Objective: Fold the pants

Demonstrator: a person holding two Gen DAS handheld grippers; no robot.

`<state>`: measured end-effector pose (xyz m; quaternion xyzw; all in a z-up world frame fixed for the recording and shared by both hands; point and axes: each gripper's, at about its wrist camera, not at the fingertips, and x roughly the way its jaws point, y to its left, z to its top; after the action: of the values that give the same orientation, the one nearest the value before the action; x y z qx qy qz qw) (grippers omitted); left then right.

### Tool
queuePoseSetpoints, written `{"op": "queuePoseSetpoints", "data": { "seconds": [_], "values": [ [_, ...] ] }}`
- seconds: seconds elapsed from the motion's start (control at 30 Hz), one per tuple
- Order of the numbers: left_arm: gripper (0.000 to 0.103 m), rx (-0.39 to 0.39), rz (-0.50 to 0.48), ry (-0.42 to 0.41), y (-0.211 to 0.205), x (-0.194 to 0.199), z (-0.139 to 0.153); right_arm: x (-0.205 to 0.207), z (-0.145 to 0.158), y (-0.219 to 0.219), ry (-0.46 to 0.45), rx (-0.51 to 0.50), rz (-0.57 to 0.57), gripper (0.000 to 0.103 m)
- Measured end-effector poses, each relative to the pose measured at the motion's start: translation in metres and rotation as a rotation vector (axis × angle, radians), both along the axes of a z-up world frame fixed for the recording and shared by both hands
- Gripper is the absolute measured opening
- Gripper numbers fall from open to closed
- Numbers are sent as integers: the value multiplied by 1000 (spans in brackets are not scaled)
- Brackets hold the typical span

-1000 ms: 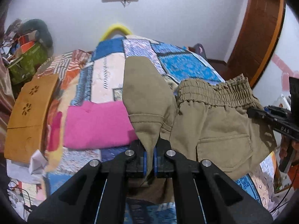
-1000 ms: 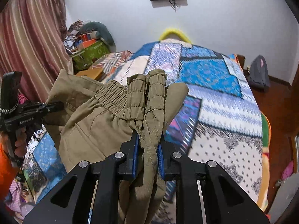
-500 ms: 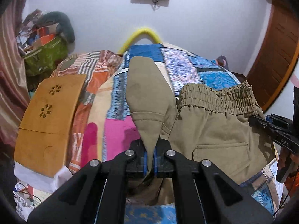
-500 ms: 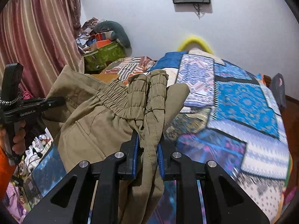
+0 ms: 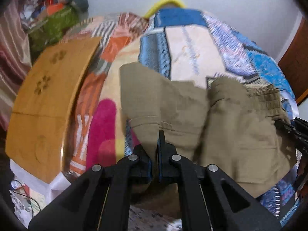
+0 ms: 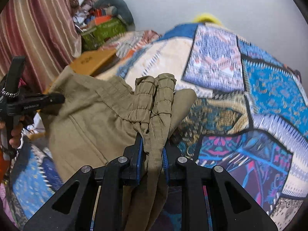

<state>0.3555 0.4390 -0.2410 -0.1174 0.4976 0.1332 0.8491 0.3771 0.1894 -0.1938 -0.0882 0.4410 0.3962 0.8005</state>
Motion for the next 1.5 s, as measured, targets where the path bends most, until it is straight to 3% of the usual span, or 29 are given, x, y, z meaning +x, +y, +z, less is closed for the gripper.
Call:
{"op": "queuePoseSetpoints", "data": {
  "seconds": [0.13,0.3,0.53,0.73,0.93,1.1,1.37,1.43,1.5],
  "values": [
    [21,-68,29,42,13,0,-25,4,-11,0,28,-24,-1,25],
    [39,34,59,58,3,-4,-17,-5,-3,2,-13,-95,-5,34],
    [39,86,46,13,-19,-36,35,-31,51,-19,-111,-56,-7,35],
    [39,188,-7,-130,-72,-87,121,-78,124,-44,-205,36,-1,35],
    [39,228,-86,-338,-142,-157,213,-147,194,-73,-336,153,21,35],
    [39,231,-106,-493,-192,-218,268,-201,243,-99,-422,274,24,35],
    [39,311,-98,-693,-252,-310,301,-273,274,-137,-513,422,37,35],
    [50,335,-89,-717,-262,-325,301,-285,277,-144,-532,441,29,36],
    [61,349,-73,-743,-273,-338,301,-295,277,-151,-557,455,6,49]
  ]
}}
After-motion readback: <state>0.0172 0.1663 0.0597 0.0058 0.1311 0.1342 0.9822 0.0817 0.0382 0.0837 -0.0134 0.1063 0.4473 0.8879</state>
